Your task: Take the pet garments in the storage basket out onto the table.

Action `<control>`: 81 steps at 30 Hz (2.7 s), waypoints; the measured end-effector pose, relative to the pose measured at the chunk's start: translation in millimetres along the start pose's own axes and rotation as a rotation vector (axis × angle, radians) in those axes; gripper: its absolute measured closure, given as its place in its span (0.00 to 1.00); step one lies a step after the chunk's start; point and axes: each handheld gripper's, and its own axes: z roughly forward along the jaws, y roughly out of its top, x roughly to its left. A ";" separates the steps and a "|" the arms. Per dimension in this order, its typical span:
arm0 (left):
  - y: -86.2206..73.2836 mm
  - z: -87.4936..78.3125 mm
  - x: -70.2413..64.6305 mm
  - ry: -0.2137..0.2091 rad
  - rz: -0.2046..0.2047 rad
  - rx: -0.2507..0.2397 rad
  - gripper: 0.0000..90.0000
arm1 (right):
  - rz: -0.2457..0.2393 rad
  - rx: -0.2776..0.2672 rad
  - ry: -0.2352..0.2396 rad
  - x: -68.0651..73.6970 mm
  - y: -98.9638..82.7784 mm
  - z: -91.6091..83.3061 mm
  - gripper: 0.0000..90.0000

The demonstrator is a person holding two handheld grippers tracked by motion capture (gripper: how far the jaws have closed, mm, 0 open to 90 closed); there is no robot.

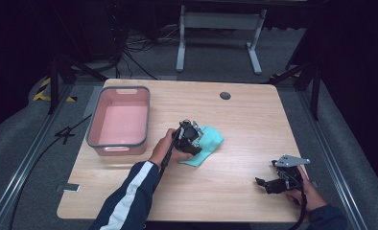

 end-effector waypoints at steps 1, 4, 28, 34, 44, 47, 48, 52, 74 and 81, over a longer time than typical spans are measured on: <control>-0.1 -2.1 0.5 -0.003 -0.003 -0.011 0.53 | 0.000 0.000 0.000 0.0 0.0 0.0 0.00; -0.5 -9.6 -0.4 -0.003 -0.012 -0.032 0.43 | 0.000 0.000 0.000 0.0 0.0 0.0 0.00; -13.0 -77.1 -26.0 0.018 0.178 -0.083 0.25 | -0.001 0.000 0.000 0.0 0.0 0.0 0.00; -26.8 -87.2 -30.9 0.033 0.216 -0.056 0.26 | 0.000 0.000 0.000 0.0 0.0 0.0 0.00; -60.0 -106.9 -32.7 0.065 0.255 -0.036 0.26 | 0.000 0.000 0.000 0.0 0.0 0.0 0.00; -76.2 -113.8 -34.6 0.070 0.270 -0.018 0.26 | 0.000 0.000 0.000 0.0 0.0 0.0 0.00; -76.2 -113.8 -34.6 0.070 0.270 -0.018 0.26 | 0.000 0.000 0.000 0.0 0.0 0.0 0.00; -96.1 -118.6 -34.6 0.088 0.272 0.009 0.26 | 0.000 0.000 0.000 0.0 0.0 0.0 0.00; -198.4 -141.6 -7.1 0.136 0.141 0.041 0.24 | 0.000 0.000 0.000 0.0 0.0 0.0 0.00; -236.5 -142.6 3.8 0.120 0.064 -0.004 0.22 | 0.000 0.000 0.000 0.0 0.0 0.0 0.00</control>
